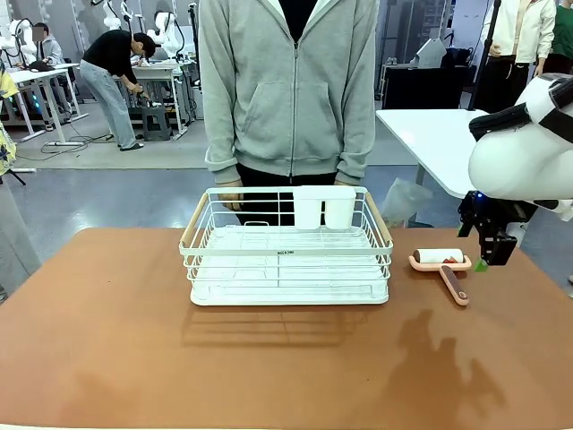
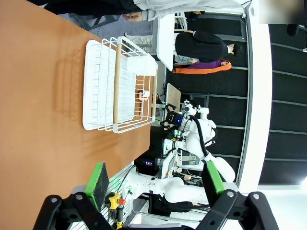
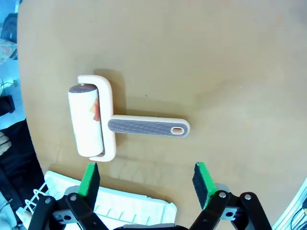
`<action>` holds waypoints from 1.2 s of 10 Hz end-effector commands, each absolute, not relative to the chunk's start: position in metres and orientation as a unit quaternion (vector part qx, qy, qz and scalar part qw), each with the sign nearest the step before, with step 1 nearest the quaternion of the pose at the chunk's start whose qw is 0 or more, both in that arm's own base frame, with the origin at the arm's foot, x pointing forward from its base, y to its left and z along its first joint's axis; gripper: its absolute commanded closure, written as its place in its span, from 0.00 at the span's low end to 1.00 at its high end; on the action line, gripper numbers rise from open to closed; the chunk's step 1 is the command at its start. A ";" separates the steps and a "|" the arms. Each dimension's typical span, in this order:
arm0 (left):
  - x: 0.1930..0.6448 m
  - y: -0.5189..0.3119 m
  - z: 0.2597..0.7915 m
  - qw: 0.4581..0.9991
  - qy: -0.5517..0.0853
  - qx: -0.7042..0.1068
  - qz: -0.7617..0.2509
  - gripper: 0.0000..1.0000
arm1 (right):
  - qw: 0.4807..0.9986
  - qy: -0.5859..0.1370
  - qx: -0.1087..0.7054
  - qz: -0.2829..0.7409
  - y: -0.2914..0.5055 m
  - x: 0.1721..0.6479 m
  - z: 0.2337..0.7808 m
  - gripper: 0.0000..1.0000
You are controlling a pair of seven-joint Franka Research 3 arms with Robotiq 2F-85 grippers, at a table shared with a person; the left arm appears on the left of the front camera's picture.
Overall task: Clean the table.
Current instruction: Place the Lint Roller down when the Dish drying rack is positioned in the middle of the table.
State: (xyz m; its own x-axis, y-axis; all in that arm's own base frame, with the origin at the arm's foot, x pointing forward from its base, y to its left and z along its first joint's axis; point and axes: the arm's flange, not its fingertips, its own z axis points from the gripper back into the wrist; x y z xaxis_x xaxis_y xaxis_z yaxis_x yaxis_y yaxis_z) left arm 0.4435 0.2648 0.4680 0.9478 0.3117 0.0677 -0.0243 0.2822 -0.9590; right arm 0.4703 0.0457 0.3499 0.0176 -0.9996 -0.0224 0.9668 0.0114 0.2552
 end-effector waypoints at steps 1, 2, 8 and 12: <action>0.440 0.267 0.469 0.793 -0.122 -0.588 0.100 0.00 | 0.700 -0.077 0.101 -0.703 0.043 0.460 0.357 0.00; 0.440 0.267 0.469 0.793 -0.122 -0.588 0.100 0.00 | 0.697 -0.081 0.107 -0.704 0.040 0.457 0.362 0.00; 0.440 0.267 0.469 0.793 -0.122 -0.588 0.100 0.00 | 0.702 -0.082 0.101 -0.700 0.042 0.466 0.356 0.00; 0.440 0.267 0.469 0.793 -0.122 -0.588 0.100 0.00 | 0.702 -0.082 0.101 -0.700 0.042 0.466 0.356 0.00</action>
